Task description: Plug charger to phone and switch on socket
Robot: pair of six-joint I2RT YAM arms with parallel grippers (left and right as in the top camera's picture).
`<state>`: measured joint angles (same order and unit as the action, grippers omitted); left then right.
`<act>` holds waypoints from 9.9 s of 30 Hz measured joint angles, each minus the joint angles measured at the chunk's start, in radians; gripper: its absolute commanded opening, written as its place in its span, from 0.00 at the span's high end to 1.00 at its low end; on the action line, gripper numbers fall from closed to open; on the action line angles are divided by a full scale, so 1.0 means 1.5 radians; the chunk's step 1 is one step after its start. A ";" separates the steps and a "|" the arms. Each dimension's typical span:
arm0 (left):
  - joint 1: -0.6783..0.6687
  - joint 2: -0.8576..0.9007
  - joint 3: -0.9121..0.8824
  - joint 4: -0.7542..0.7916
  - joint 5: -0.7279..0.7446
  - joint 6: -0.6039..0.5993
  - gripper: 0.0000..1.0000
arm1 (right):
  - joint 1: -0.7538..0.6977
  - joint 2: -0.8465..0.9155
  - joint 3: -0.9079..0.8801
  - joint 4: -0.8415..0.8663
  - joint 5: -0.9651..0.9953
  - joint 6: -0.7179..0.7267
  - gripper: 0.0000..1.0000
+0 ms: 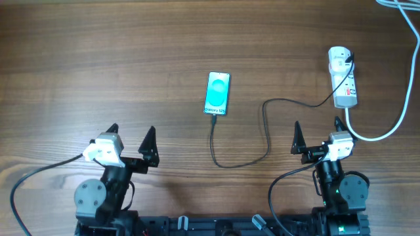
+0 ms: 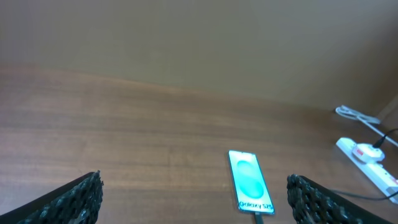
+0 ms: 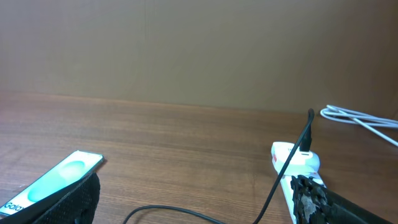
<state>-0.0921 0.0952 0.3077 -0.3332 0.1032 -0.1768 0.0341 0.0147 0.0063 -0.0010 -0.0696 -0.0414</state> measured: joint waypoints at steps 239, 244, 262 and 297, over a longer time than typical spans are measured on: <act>0.075 -0.054 -0.199 0.175 -0.063 0.100 0.00 | 0.000 0.000 0.000 0.000 0.000 0.000 0.00; 0.075 -0.054 -0.199 0.175 -0.063 0.100 0.00 | 0.000 0.000 0.000 0.000 0.000 0.000 0.00; 0.075 -0.054 -0.199 0.175 -0.063 0.100 0.00 | 0.000 0.000 0.000 0.000 0.000 0.000 0.00; 0.075 -0.054 -0.199 0.175 -0.063 0.100 0.00 | 0.000 0.000 0.000 0.000 0.000 0.000 0.00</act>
<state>0.0200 0.0135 0.0086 -0.0708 0.0090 -0.0269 0.0341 0.0147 0.0063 -0.0010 -0.0692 -0.0414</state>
